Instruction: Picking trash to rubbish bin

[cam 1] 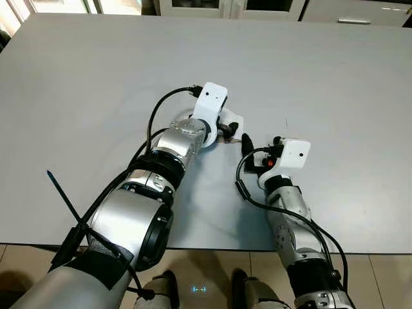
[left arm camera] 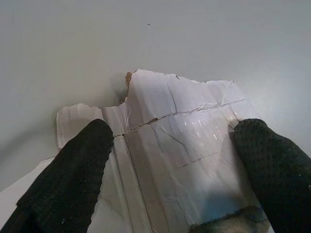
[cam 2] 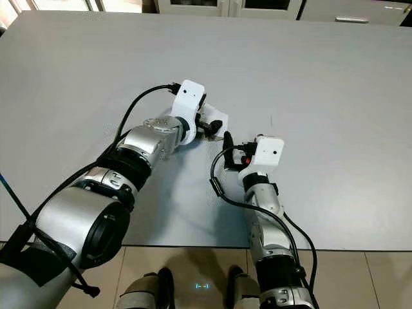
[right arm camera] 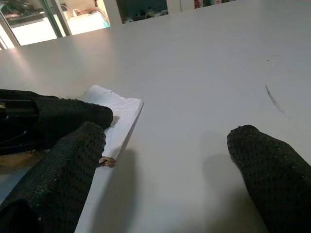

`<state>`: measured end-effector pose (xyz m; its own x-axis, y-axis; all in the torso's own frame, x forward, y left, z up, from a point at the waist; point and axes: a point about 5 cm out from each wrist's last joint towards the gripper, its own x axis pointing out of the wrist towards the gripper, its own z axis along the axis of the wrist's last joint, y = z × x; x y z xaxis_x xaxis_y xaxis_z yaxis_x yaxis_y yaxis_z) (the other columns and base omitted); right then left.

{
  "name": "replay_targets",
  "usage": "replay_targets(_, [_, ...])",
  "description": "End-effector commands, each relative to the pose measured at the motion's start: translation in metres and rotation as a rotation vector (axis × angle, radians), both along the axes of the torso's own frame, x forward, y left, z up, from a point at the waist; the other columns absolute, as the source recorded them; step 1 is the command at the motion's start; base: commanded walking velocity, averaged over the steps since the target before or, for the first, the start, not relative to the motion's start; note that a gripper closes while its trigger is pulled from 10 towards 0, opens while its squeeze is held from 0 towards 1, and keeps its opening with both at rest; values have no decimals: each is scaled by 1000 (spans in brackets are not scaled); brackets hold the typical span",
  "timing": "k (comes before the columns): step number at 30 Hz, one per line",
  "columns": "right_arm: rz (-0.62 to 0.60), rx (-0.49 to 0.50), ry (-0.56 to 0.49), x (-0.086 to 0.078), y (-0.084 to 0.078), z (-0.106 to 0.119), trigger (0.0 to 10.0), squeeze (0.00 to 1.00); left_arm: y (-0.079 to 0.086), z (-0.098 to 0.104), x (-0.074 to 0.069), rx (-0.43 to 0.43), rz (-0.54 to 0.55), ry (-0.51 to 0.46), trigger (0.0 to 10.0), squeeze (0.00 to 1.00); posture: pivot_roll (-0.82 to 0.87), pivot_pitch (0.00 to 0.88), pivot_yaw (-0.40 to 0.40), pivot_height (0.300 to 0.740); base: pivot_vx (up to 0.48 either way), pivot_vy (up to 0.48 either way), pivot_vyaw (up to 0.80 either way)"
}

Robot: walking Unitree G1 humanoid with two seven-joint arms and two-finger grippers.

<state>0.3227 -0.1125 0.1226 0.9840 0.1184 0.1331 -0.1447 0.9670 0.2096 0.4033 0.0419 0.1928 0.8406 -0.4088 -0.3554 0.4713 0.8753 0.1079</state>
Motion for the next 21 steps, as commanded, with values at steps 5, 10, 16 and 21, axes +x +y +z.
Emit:
replay_targets(5, [15,8,17,-2,3,-4,10000,0,2,-31,-9,54,4,101,10000,0,-81,224,21,740,0,0,0])
replay_targets(10, [38,9,22,-3,4,-4,10000,0,3,-38,-11,58,9,122,10000,0,-83,225,21,740,0,0,0])
replay_targets(16, [106,-29,26,-6,2,-6,10000,0,4,-38,-11,59,11,119,10000,0,-86,226,20,740,0,0,0])
replay_targets(21, [144,-74,32,-7,-7,-7,10000,0,6,-39,-11,61,14,119,10000,0,-90,226,18,740,0,0,0])
